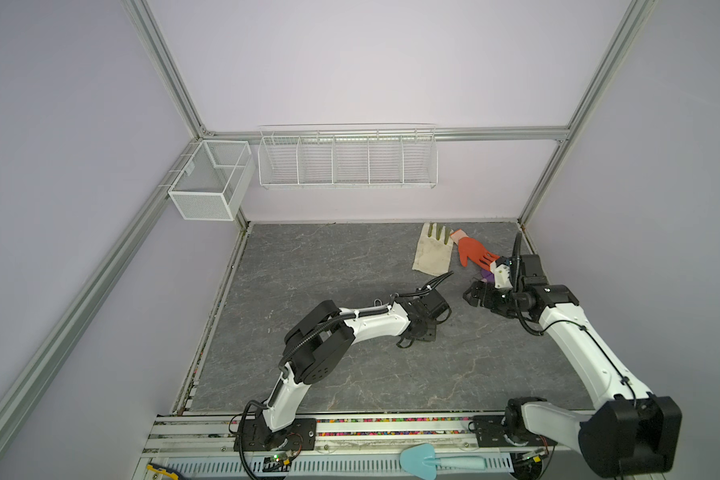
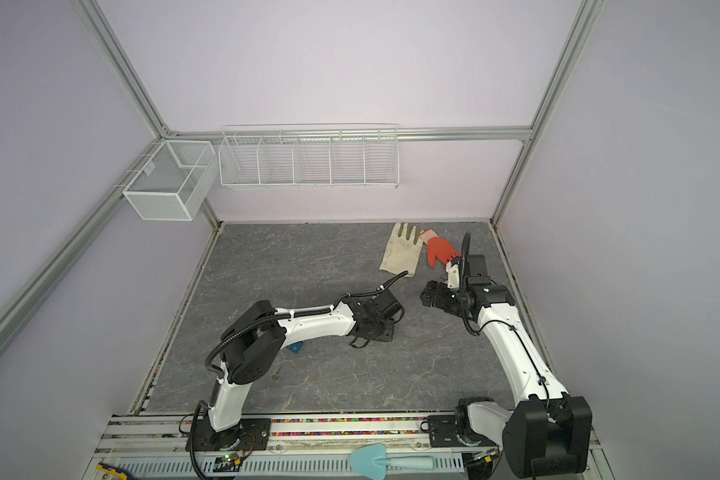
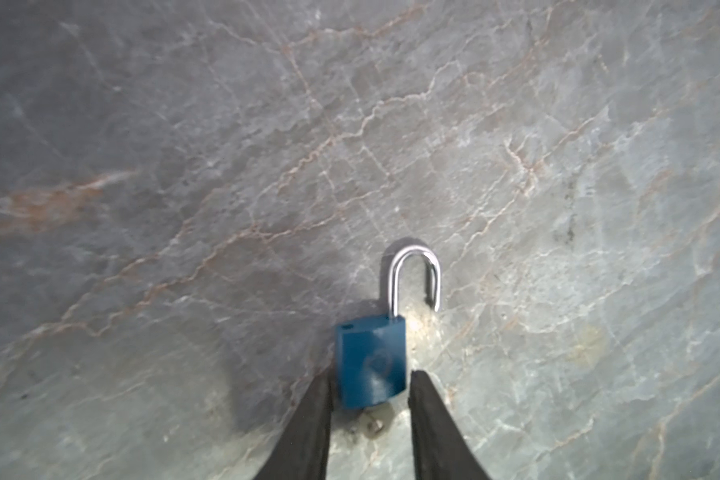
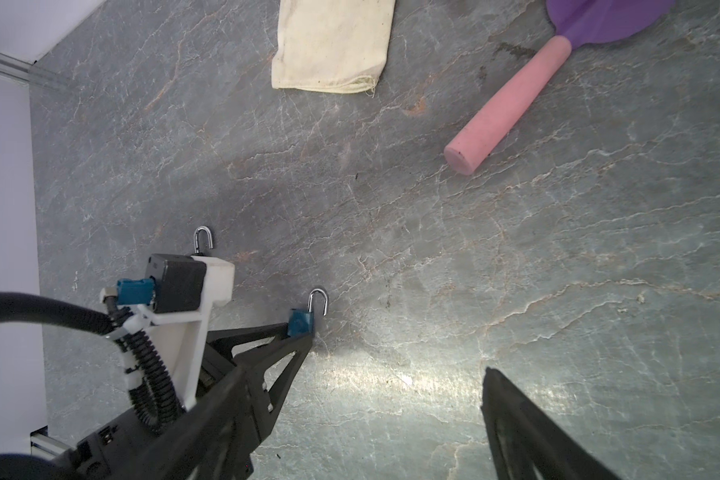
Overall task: Unlock with the key
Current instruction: 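Lower the blue padlock onto the table with the left gripper and open it, then move the open left gripper toward the loose silver key beside the blue padlock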
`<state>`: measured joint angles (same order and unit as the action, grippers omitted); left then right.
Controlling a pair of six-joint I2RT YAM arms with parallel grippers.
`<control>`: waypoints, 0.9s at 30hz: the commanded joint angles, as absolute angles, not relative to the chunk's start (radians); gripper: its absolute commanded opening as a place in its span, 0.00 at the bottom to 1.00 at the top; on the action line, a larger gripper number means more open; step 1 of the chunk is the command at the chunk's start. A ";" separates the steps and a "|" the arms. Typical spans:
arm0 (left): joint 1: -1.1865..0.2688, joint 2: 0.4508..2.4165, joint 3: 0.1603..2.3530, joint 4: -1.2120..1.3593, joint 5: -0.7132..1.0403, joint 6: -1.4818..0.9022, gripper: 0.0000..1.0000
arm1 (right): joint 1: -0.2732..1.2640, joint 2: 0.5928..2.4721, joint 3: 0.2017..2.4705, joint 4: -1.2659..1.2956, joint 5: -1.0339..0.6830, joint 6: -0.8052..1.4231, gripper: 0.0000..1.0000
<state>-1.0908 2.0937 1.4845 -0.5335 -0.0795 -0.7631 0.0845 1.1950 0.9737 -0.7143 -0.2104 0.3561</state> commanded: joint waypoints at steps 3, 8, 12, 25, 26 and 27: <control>-1.081 2.143 1.502 -0.597 -0.084 -0.770 0.37 | 0.081 1.201 0.963 -0.706 -0.225 0.360 0.89; -1.080 2.086 1.508 -0.598 -0.094 -0.755 0.43 | 0.080 1.198 0.973 -0.720 -0.221 0.340 0.89; -1.074 1.980 1.500 -0.574 -0.124 -0.744 0.45 | 0.088 1.182 0.982 -0.731 -0.237 0.328 0.88; -1.036 1.502 1.241 -0.569 -0.412 -0.584 0.47 | 0.368 1.107 0.954 -0.668 -0.212 0.422 0.88; -1.019 1.473 1.211 -0.561 -0.403 -0.571 0.48 | 0.405 1.101 0.941 -0.641 -0.207 0.438 0.88; -0.996 1.436 1.170 -0.545 -0.378 -0.553 0.48 | 0.450 1.096 0.922 -0.612 -0.197 0.456 0.88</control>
<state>-1.0374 1.4818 1.2503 -0.5316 -0.3264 -0.6231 0.3725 1.1194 0.9649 -0.6773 -0.2062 0.3912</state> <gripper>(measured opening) 0.478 0.883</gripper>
